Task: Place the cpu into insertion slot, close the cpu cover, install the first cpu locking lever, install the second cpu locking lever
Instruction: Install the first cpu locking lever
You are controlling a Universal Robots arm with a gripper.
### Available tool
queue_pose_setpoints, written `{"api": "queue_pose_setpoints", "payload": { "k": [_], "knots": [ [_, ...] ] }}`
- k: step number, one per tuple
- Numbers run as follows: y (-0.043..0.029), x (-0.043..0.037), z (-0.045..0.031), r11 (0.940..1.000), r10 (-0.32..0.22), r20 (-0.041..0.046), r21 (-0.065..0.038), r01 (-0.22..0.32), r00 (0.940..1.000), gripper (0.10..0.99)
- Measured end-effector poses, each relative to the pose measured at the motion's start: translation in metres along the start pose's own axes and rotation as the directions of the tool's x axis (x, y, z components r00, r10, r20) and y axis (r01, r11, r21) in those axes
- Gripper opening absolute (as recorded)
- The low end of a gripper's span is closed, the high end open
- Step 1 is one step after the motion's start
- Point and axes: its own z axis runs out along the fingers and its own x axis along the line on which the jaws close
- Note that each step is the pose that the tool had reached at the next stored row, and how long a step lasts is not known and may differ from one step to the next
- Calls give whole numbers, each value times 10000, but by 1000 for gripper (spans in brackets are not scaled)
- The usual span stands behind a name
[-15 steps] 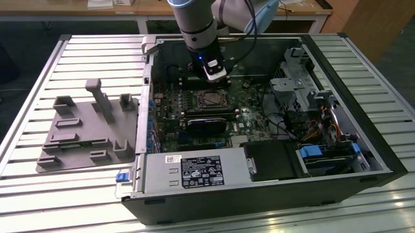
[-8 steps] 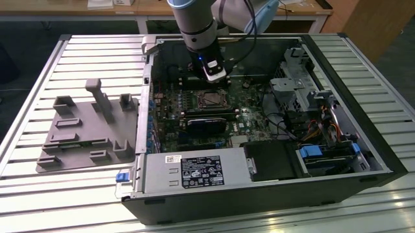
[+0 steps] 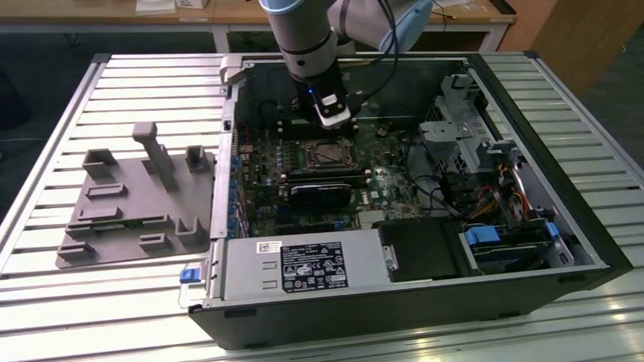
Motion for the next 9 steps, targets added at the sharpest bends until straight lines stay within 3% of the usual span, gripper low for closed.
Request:
{"api": "queue_pose_setpoints", "payload": {
  "k": [9],
  "knots": [
    [-4,5,19,10000,62,14,20,-62,10000,102]
  ]
}}
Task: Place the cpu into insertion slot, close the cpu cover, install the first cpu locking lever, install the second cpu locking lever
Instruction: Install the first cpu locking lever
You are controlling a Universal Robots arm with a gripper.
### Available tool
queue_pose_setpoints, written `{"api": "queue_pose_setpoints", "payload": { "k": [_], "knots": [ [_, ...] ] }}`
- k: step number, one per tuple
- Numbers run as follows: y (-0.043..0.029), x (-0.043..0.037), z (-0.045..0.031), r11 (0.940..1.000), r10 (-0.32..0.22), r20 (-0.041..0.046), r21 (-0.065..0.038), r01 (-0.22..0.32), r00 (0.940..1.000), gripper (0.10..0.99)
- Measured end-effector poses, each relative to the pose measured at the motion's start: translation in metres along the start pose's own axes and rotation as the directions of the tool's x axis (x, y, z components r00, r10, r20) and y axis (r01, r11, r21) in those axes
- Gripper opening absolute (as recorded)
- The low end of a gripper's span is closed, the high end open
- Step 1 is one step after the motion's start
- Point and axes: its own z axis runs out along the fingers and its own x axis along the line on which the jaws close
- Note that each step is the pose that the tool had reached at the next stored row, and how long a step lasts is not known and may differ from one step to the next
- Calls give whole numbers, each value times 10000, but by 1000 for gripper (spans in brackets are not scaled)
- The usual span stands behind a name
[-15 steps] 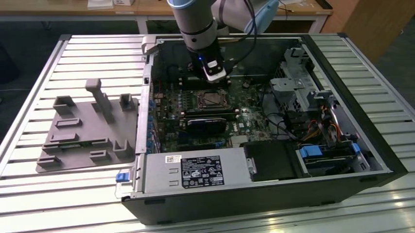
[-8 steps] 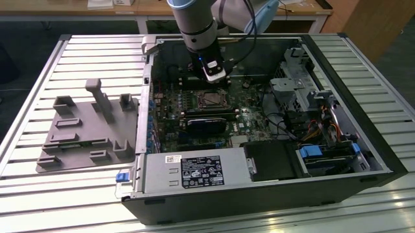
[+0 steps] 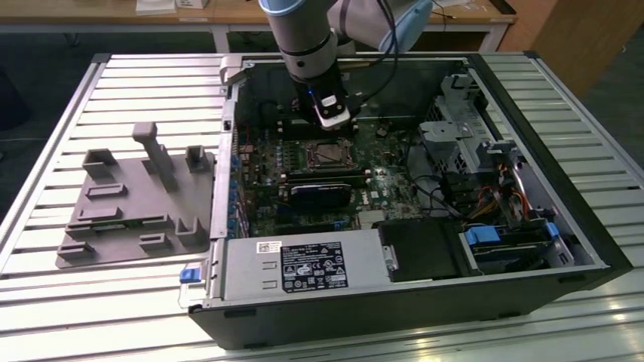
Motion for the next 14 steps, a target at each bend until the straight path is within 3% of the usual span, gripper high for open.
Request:
{"api": "queue_pose_setpoints", "payload": {
  "k": [14],
  "knots": [
    [-9,2,18,10000,45,13,11,-45,10000,102]
  ]
}}
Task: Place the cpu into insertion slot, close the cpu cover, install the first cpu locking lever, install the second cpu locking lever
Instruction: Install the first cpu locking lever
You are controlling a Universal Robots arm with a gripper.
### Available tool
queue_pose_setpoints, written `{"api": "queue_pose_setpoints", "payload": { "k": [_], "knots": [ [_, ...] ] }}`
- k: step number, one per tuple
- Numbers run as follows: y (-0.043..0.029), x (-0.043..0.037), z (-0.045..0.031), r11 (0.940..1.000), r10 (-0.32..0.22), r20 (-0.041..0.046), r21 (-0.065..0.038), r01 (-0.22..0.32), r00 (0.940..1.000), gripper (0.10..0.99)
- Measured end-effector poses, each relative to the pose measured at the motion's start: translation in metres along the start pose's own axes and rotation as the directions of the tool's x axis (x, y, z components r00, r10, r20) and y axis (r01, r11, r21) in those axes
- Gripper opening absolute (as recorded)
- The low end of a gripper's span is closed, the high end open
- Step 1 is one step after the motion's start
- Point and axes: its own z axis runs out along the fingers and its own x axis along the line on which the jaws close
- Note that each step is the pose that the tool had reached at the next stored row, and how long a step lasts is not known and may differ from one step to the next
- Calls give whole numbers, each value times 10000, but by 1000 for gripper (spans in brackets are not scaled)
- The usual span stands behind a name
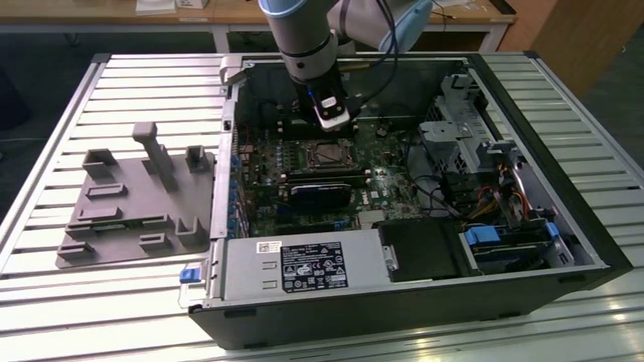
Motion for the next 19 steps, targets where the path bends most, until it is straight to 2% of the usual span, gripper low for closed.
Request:
{"api": "queue_pose_setpoints", "payload": {
  "k": [10,19],
  "knots": [
    [-33,-12,-3,10000,3,-2,-2,-3,10000,102],
    [-33,-13,-3,10000,20,-22,-60,-20,10000,102]
  ]
}}
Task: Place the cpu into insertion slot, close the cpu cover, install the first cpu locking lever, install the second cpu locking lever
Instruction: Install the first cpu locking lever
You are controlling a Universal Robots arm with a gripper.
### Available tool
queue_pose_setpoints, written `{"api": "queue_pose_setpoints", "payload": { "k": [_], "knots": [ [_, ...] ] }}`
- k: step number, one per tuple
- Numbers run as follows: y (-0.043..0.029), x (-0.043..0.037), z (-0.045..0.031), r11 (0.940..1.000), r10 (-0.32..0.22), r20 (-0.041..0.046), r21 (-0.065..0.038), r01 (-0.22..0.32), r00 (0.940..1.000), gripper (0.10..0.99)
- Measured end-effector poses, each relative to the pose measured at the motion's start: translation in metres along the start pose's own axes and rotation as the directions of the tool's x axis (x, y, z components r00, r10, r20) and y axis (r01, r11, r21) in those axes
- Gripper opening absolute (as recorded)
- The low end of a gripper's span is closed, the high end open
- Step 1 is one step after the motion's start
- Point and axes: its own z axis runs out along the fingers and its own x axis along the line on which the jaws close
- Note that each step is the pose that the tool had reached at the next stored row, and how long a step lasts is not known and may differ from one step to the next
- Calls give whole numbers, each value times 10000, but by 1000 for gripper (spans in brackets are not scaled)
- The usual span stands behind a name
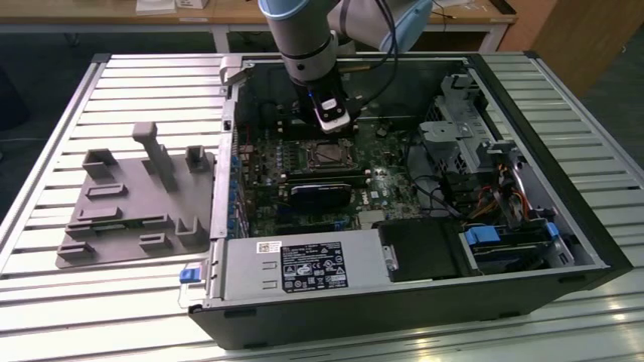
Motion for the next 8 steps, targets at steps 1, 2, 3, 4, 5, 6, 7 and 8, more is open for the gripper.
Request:
{"api": "queue_pose_setpoints", "payload": {
  "k": [1,2,3,4,5,6,7,8],
  "knots": [
    [0,0,0,10000,1,-1,-5,-1,10000,102],
    [0,-1,-1,10000,2,-2,-11,-2,10000,102],
    [1,-1,-4,10000,4,-5,-17,-4,10000,102],
    [2,-2,-8,10000,6,-6,-23,-6,10000,102],
    [4,-4,-17,10000,7,-7,-26,-8,10000,102],
    [7,-8,-32,10000,8,-9,-30,-9,10000,102],
    [11,-12,-51,10000,9,-10,-31,-9,10000,102],
    [16,-17,-72,10000,9,-10,-32,-9,10000,102]
  ]
}}
